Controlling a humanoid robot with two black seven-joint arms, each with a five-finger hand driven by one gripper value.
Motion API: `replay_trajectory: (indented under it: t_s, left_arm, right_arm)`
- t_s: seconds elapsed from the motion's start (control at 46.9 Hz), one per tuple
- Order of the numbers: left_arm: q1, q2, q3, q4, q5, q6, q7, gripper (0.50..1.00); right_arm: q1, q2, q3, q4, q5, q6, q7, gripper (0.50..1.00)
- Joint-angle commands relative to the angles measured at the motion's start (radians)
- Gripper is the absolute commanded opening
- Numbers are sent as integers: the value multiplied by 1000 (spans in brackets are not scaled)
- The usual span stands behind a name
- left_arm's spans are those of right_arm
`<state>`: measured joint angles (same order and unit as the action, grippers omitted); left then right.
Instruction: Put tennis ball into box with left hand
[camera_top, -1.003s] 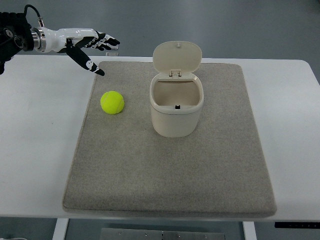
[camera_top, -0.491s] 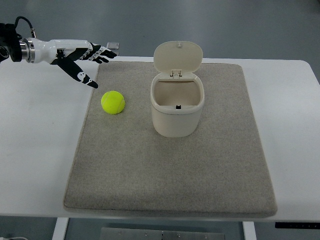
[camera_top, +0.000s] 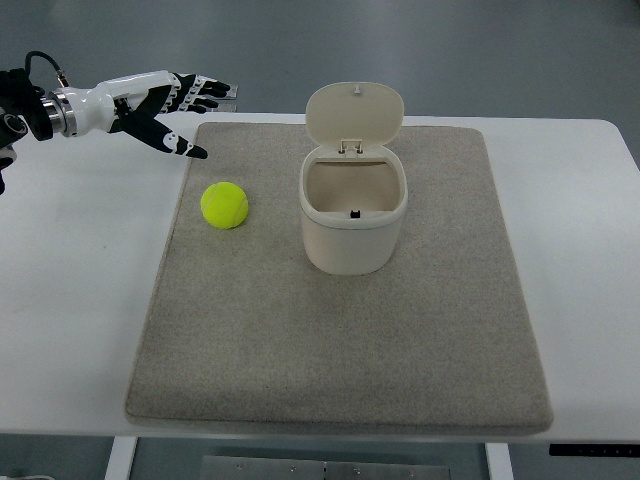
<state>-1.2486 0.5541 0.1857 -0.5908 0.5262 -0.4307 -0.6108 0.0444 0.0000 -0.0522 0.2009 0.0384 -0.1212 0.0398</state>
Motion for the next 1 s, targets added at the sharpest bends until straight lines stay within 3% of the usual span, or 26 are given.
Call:
replay_trajectory:
  t_s: [0.0,0.149,0.299,0.491,0.683,0.896,0.982]
  left_arm:
    - [1,-25,-37,46,-73,29,0,958]
    - [5,-77,-118,178,-332,38,0,958]
    - [49,-95,-230,223,-690,52,0,943]
    - [60,-169,-262,190,-874,188,0,941]
    - [63,-172,-209,131,-769,193,0,945]
    - [18,-155,-157,117,-283,168,0,947]
    - [-12,-129,-121,117,-83,119,0,954]
  right_arm:
    - [0,0,0,0,0,0,0,901]
    - [0,0,0,0,0,0,0,901]
    - [0,0,0,0,0,0,0,901]
    - [0,0,0,0,0,0,0,901]
    - [0,0,0,0,0,0,0,901]
    - [0,0,0,0,0,0,0,901]
    - [0,0,0,0,0,0,0,901]
